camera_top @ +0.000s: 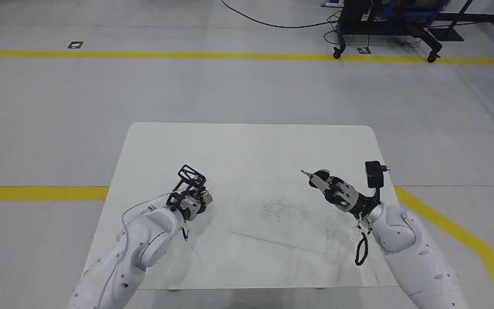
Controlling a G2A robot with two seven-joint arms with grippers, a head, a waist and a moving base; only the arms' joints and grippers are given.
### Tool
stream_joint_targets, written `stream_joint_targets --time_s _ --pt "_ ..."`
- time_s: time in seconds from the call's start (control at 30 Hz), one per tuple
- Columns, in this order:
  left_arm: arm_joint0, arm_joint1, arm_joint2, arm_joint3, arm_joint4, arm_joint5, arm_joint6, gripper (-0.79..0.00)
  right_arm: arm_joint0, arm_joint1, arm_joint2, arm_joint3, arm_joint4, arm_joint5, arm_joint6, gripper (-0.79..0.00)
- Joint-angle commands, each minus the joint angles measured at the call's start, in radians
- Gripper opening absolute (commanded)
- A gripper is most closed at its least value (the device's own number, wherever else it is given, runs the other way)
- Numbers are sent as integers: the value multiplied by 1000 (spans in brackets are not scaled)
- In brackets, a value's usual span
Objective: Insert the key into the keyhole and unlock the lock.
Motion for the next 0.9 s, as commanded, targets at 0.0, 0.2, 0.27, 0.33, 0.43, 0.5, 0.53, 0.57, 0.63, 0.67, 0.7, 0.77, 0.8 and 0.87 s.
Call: stream_joint_targets --time_s 0.0,0.2,0.27,0.33,0.43,0.5,0.53,0.57,0.63,0.67,0.7,0.77,0.8,0.87 --pt "7 -2 -29 20 -91 -54 112 -785 0 0 0 0 0 0 0 -785" --pt "-30 -11 -76 147 -361 -274 325 -785 0 0 0 0 0 0 0 -785" --pt "-62 -15 -65 180 -389 -327 342 -785 0 0 0 0 0 0 0 -785" --pt "-62 -15 -65 180 -389 -327 342 -785 0 0 0 0 0 0 0 -785" --pt "-62 -15 -65 180 -389 -327 342 -785 0 0 0 0 0 0 0 -785" --pt "-62 -15 -65 180 -389 -327 342 -785 0 0 0 0 0 0 0 -785" --pt "-62 -15 -65 180 -389 -327 342 -785 0 0 0 0 0 0 0 -785" --pt "-62 -15 -65 180 -389 -327 342 -785 0 0 0 0 0 0 0 -785" --pt "-57 -18 -56 185 -430 -325 345 -785 0 0 0 0 0 0 0 -785" --pt "-67 -24 -42 197 -494 -337 339 -785 0 0 0 0 0 0 0 -785" --pt "-85 -31 -22 218 -593 -357 328 -785 0 0 0 0 0 0 0 -785" --pt "-148 -46 24 294 -834 -310 198 -785 0 0 0 0 0 0 0 -785" --pt "-198 -53 42 315 -913 -264 117 -785 0 0 0 0 0 0 0 -785" --pt "-282 -66 73 344 -1068 -198 -12 -785 0 0 0 0 0 0 0 -785"
